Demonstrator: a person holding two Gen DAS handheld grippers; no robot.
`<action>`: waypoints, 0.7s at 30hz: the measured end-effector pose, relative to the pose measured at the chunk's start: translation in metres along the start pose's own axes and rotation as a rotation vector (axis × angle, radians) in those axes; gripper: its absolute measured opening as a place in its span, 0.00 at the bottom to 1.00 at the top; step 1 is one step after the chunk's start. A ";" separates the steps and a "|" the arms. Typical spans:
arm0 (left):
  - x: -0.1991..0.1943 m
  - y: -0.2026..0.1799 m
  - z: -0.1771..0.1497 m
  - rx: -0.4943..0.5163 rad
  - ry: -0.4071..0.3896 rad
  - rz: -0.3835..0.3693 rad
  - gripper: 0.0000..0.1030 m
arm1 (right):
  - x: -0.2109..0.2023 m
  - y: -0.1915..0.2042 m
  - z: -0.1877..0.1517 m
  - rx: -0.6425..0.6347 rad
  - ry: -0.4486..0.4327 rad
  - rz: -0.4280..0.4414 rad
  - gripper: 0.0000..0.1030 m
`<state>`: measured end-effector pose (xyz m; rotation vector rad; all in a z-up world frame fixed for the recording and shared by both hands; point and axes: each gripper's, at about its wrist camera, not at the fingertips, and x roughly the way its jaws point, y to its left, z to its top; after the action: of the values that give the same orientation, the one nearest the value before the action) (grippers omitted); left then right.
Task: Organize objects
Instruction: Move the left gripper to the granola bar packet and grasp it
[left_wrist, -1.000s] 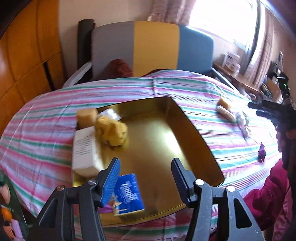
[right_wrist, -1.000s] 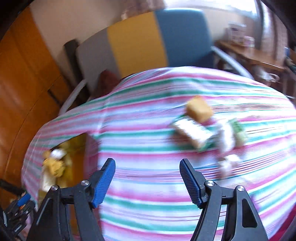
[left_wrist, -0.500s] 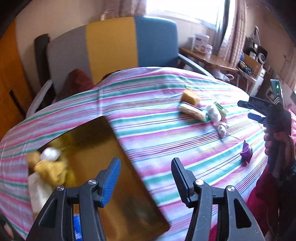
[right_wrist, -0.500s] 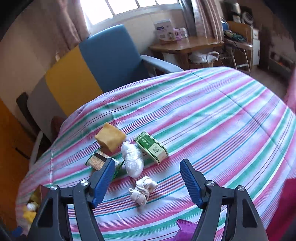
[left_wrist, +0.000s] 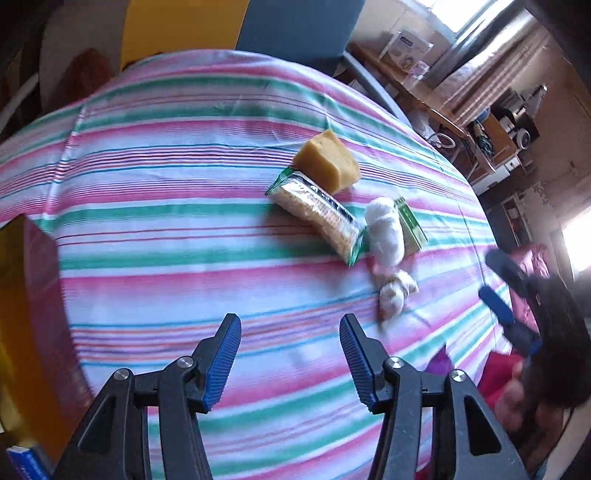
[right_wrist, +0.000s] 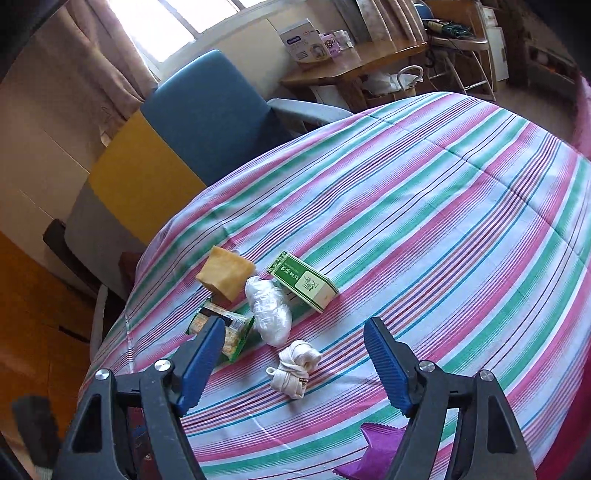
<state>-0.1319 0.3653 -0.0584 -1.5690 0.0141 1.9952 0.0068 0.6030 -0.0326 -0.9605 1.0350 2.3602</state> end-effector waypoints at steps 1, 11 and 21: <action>0.007 -0.002 0.007 -0.017 0.007 -0.005 0.55 | -0.001 -0.001 0.001 0.006 -0.002 0.004 0.76; 0.067 -0.018 0.068 -0.183 0.037 0.042 0.62 | -0.001 -0.014 0.003 0.094 0.007 0.081 0.78; 0.098 -0.046 0.085 -0.024 0.007 0.157 0.66 | 0.001 -0.020 0.005 0.127 0.010 0.114 0.79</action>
<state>-0.1986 0.4773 -0.1041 -1.6347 0.1196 2.1170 0.0158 0.6194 -0.0405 -0.8891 1.2575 2.3491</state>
